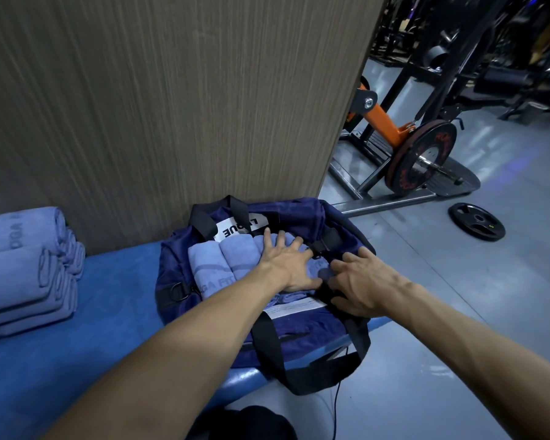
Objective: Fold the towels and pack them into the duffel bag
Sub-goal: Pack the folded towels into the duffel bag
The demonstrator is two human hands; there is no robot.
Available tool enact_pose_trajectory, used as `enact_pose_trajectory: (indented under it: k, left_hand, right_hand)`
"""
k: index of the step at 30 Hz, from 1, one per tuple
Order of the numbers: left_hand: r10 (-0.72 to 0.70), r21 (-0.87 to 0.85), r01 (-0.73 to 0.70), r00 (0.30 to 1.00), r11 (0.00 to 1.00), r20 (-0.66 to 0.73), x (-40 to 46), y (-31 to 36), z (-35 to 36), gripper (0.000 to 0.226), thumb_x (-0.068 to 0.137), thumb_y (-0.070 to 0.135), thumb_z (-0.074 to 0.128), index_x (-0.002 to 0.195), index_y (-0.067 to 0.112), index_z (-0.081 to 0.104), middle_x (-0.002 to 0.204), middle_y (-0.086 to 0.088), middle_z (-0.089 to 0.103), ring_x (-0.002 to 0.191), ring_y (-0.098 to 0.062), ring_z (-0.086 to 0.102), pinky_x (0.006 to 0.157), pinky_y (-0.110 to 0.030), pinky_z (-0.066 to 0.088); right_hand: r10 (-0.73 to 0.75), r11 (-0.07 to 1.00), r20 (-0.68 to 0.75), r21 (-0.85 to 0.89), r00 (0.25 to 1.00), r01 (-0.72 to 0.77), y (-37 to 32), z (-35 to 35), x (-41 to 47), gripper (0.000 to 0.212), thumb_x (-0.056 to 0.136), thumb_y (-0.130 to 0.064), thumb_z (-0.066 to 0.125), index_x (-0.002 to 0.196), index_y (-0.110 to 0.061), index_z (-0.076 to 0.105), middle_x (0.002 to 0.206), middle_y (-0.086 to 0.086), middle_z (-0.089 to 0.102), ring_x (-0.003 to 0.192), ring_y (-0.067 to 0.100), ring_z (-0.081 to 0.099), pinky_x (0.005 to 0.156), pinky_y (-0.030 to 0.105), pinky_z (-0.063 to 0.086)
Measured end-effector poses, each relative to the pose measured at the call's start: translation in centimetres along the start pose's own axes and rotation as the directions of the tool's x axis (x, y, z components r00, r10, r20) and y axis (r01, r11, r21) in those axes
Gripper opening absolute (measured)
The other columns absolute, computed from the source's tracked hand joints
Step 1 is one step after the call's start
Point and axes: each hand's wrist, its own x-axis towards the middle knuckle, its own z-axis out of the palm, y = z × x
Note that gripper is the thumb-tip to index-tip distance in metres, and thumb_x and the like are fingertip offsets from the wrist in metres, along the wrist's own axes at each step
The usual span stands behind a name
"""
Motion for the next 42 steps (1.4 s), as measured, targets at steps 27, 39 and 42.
enact_pose_trajectory:
  k: [27, 39, 42]
  left_hand:
    - [-0.262, -0.285, 0.06, 0.602, 0.957, -0.754, -27.9, -20.6, 0.4, 0.031, 0.098, 0.027, 0.049, 0.115, 0.02, 0.074, 0.115, 0.009, 0.072, 0.108, -0.018, 0.062, 0.098, -0.025, 0.042]
    - [-0.931, -0.958, 0.219, 0.351, 0.186, -0.1, -38.1, -33.6, 3.5, 0.047, 0.089, 0.053, 0.069, 0.12, 0.018, 0.066, 0.112, 0.004, 0.069, 0.098, -0.015, 0.066, 0.093, -0.041, 0.055]
    - [-0.853, -0.973, 0.207, 0.522, 0.101, 0.023, -35.8, -34.4, 3.1, 0.037, 0.092, 0.05, 0.068, 0.106, 0.016, 0.071, 0.1, 0.005, 0.073, 0.094, -0.013, 0.066, 0.079, -0.026, 0.05]
  right_hand:
    - [-0.179, 0.906, -0.777, 0.109, 0.603, 0.409, -16.2, -11.2, 9.9, 0.046, 0.074, -0.022, 0.058, 0.117, -0.017, 0.071, 0.121, 0.005, 0.07, 0.101, 0.026, 0.069, 0.081, 0.034, 0.056]
    - [0.16, 0.53, -0.587, 0.73, 0.794, 0.432, -31.1, -19.6, 14.6, 0.029, 0.099, -0.041, 0.055, 0.122, -0.023, 0.059, 0.121, -0.002, 0.052, 0.103, 0.024, 0.057, 0.086, 0.04, 0.051]
    - [0.205, 0.446, -0.513, 0.807, 0.834, 0.387, -31.2, -19.8, 15.0, 0.024, 0.096, -0.039, 0.06, 0.118, -0.027, 0.059, 0.116, -0.003, 0.052, 0.099, 0.021, 0.059, 0.086, 0.042, 0.053]
